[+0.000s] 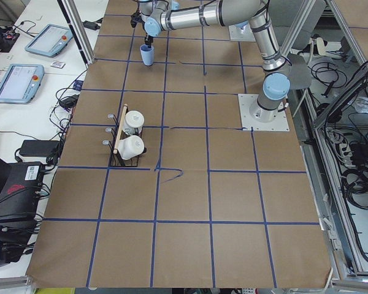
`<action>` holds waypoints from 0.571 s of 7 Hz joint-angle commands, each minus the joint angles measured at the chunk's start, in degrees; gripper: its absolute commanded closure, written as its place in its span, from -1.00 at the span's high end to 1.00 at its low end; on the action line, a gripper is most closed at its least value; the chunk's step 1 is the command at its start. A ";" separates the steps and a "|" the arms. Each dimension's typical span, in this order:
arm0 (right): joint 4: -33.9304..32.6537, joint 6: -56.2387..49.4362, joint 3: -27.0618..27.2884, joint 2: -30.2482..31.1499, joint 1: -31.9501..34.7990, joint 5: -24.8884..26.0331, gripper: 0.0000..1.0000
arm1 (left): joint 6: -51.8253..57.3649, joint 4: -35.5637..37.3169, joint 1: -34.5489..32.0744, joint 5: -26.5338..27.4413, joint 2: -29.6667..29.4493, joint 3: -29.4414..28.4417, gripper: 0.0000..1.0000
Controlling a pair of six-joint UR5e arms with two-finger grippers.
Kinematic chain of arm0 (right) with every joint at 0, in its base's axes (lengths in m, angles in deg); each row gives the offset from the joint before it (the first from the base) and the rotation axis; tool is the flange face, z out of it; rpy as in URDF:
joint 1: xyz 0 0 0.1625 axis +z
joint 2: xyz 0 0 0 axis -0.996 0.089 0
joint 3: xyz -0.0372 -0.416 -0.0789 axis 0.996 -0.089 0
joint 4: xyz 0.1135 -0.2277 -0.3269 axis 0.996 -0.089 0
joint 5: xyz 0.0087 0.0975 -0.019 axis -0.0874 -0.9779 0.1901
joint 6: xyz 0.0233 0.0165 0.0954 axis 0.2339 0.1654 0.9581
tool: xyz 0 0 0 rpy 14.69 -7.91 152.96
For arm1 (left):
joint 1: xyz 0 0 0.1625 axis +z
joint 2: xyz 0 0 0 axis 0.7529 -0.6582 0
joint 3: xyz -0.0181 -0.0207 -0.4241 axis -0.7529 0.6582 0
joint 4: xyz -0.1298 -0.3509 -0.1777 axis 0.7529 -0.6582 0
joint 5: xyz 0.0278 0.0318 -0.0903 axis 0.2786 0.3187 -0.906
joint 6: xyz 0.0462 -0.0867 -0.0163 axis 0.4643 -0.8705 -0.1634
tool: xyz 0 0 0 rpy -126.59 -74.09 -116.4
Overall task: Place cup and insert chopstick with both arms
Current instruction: 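Set the blue cup down farther away while the right gripper grasps the chopstick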
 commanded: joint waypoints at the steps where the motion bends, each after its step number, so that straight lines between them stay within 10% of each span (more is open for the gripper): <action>1: 0.03 0.59 0.19 -0.12 -0.14 0.17 -0.45 | 0.44 -13.73 2.22 -0.23 7.81 -1.97 1.00; 4: 0.12 0.67 -0.16 -0.12 -0.14 0.88 -0.75 | 0.80 -30.53 4.86 0.21 19.42 -0.23 1.00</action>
